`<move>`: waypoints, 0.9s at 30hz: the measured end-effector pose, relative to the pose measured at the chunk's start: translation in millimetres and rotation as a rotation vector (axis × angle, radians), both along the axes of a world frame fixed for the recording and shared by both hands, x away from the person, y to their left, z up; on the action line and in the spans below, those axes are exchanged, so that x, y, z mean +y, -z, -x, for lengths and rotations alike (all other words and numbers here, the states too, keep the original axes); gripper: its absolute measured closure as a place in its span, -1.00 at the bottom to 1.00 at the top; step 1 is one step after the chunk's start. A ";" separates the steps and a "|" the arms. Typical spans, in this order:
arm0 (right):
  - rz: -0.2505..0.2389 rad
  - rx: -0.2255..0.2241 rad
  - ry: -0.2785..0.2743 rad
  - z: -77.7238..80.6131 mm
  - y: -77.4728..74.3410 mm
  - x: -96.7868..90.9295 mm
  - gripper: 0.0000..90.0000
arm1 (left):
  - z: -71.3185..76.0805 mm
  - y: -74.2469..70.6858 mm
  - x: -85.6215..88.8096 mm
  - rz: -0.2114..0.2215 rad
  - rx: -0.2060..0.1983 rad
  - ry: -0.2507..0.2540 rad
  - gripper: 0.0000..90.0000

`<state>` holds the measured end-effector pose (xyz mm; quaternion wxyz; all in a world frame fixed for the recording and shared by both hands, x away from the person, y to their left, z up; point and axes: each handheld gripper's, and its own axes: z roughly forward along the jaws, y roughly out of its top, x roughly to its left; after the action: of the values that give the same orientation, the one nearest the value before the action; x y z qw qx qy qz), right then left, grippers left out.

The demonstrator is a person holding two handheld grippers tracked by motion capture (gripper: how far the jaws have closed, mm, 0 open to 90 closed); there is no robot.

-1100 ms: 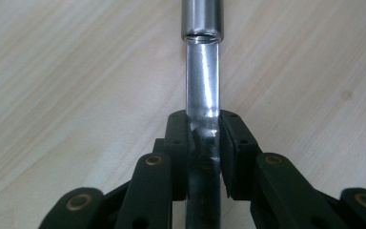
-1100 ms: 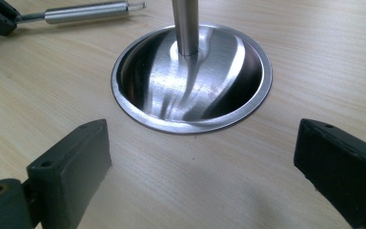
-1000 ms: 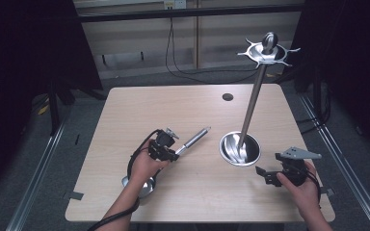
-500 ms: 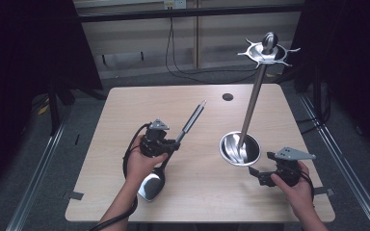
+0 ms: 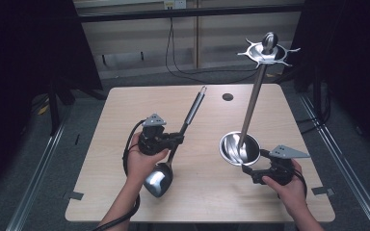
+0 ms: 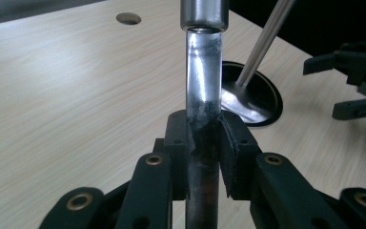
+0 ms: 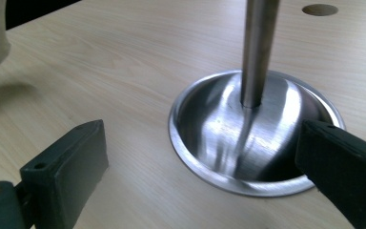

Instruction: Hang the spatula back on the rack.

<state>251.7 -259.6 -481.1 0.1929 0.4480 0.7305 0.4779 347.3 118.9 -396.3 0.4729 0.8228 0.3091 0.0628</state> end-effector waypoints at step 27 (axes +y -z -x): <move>-0.234 -0.041 -0.186 -21.2 -27.0 140.3 0.02 | 13.1 -5.8 -42.1 0.079 -0.033 0.005 0.67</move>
<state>272.9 -119.2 -454.0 0.1089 0.3878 0.7041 0.5849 334.1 76.8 -390.5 0.5101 0.8032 0.3013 0.0629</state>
